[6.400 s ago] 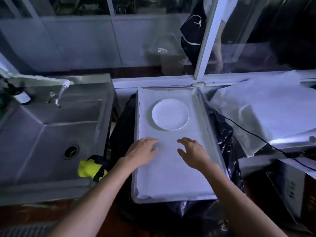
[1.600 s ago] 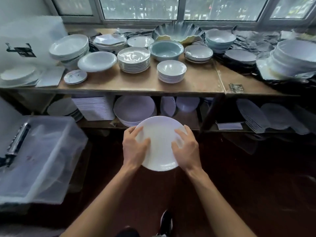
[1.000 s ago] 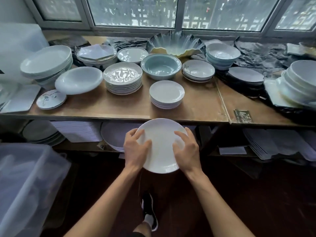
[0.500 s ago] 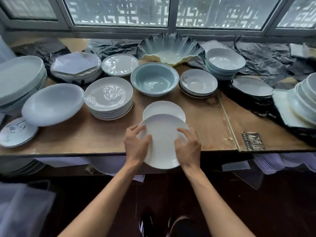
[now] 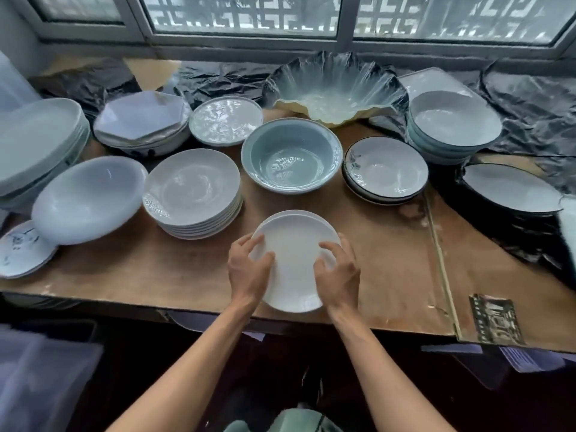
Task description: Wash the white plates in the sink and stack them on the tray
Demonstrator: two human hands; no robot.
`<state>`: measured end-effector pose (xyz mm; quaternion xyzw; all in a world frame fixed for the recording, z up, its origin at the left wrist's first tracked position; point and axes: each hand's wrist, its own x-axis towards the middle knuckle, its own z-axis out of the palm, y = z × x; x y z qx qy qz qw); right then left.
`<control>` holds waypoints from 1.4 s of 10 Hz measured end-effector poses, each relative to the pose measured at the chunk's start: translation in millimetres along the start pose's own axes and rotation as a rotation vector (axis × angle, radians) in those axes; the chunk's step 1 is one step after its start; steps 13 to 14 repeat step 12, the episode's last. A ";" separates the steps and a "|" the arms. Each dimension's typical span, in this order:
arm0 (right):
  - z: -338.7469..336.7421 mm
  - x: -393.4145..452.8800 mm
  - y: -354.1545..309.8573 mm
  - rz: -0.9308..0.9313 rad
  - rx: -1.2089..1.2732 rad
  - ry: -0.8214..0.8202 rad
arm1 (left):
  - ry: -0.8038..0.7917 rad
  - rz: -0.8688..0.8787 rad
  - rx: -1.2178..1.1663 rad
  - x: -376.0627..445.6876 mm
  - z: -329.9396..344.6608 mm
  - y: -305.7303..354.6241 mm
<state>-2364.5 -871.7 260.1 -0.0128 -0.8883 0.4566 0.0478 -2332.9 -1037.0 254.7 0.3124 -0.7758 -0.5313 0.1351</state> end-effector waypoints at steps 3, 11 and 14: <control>19.5 20.7 12.0 0.093 0.014 0.004 | -0.064 0.011 0.035 26.2 15.8 -6.8; 13.9 38.5 11.0 -0.007 -0.353 -0.254 | -0.316 0.301 0.492 47.1 8.6 -4.4; 4.9 50.6 4.5 -0.023 -0.412 -0.328 | -0.331 0.402 0.641 55.4 7.1 11.6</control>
